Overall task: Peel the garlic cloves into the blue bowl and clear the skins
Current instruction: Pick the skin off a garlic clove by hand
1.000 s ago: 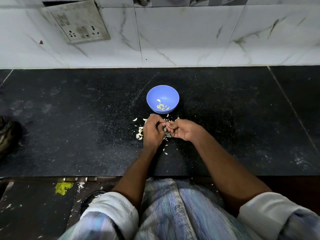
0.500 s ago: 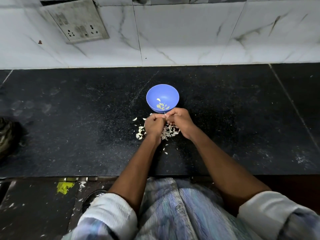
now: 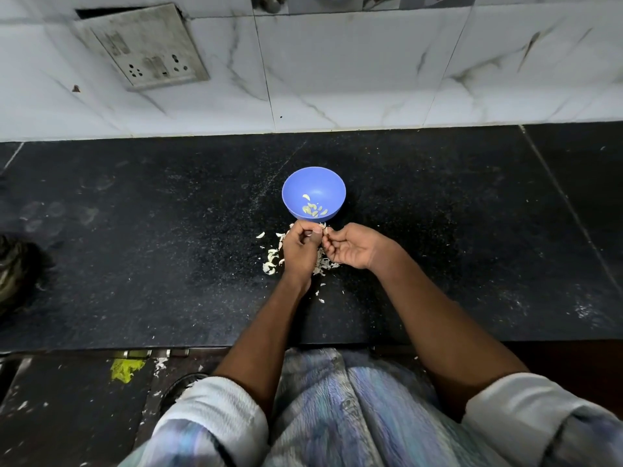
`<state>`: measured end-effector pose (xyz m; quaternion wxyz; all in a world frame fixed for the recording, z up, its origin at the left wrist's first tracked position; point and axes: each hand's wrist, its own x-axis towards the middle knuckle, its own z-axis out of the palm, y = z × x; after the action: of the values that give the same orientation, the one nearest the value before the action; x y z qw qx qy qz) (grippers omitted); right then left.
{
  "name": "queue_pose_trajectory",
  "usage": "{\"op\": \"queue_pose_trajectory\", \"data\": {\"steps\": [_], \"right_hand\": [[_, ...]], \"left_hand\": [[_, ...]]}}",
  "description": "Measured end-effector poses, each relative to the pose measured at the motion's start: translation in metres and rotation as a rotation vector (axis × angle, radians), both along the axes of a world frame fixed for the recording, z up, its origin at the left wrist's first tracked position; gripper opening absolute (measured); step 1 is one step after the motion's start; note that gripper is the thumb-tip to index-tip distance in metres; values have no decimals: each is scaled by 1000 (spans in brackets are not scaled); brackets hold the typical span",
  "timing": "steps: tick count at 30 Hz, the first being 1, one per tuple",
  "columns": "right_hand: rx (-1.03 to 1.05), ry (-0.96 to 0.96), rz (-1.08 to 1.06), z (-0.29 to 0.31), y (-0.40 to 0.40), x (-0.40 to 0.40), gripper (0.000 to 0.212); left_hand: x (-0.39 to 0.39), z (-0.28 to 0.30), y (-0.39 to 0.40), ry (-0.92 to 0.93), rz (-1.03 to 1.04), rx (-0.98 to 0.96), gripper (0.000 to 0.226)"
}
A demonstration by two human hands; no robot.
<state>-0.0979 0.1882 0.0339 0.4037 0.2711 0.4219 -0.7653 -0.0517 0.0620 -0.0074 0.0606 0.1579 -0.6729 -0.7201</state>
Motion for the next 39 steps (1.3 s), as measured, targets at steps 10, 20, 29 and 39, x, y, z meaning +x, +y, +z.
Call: {"op": "queue_pose_trajectory", "data": {"steps": [10, 20, 29, 39], "right_hand": [[199, 260, -94, -11, 5, 1, 12], [344, 490, -44, -11, 12, 8, 18], [448, 579, 75, -14, 11, 10, 23], [621, 854, 170, -17, 10, 12, 18]], "left_hand": [[1, -2, -9, -123, 72, -283, 9], [8, 2, -12, -17, 15, -519, 13], [9, 7, -7, -5, 35, -531, 7], [11, 3, -9, -66, 13, -327, 11]]}}
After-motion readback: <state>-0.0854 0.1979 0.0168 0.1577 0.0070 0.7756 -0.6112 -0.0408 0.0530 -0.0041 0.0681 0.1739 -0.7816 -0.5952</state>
